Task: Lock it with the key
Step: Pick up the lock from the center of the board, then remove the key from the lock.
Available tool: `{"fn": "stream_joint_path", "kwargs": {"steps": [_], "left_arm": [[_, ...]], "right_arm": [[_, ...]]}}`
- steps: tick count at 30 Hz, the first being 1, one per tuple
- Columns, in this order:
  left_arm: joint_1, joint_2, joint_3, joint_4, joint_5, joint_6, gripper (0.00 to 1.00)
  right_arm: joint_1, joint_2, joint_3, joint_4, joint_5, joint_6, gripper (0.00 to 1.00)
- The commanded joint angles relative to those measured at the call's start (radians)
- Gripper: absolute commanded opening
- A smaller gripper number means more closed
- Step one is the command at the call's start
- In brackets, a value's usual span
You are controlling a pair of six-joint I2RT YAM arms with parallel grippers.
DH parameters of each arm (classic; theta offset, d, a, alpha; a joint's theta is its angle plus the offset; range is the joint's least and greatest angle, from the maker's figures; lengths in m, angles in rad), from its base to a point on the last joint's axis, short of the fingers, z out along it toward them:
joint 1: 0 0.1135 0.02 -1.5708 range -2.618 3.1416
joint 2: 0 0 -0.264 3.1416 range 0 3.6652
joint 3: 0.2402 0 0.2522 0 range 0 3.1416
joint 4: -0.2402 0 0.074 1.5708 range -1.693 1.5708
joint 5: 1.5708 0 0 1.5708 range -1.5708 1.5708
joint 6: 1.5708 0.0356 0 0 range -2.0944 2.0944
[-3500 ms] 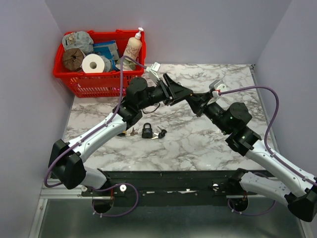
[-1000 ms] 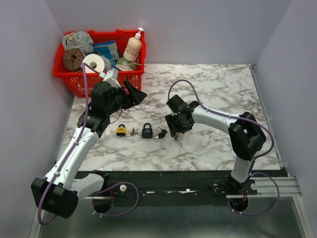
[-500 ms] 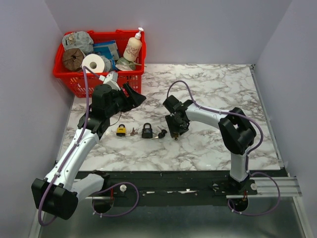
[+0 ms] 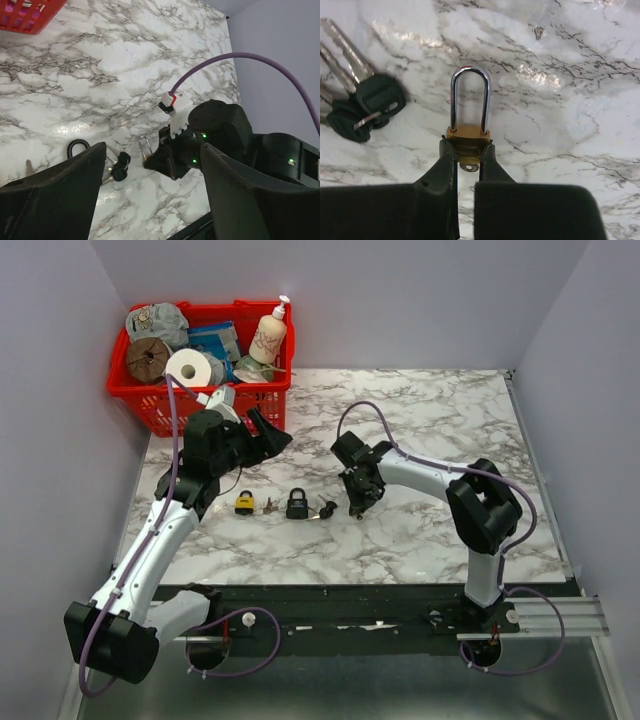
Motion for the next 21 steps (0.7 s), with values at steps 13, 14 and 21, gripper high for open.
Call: {"fn": "stream_joint_path", "kwargs": {"steps": [13,14,21], "left_arm": [[0.021,-0.015,-0.178,0.379,0.322,-0.155,0.75],[-0.021,-0.006,-0.177,0.419,0.302,-0.173,0.75],[-0.150,0.118,-0.140,0.525,0.220,-0.235,0.74]], "right_arm": [[-0.003,-0.604,-0.142,0.227,-0.102,-0.314,0.01],[-0.001,-0.602,-0.129,0.223,-0.104,-0.302,0.01],[0.006,-0.584,-0.059,0.218,-0.197,-0.252,0.01]]}}
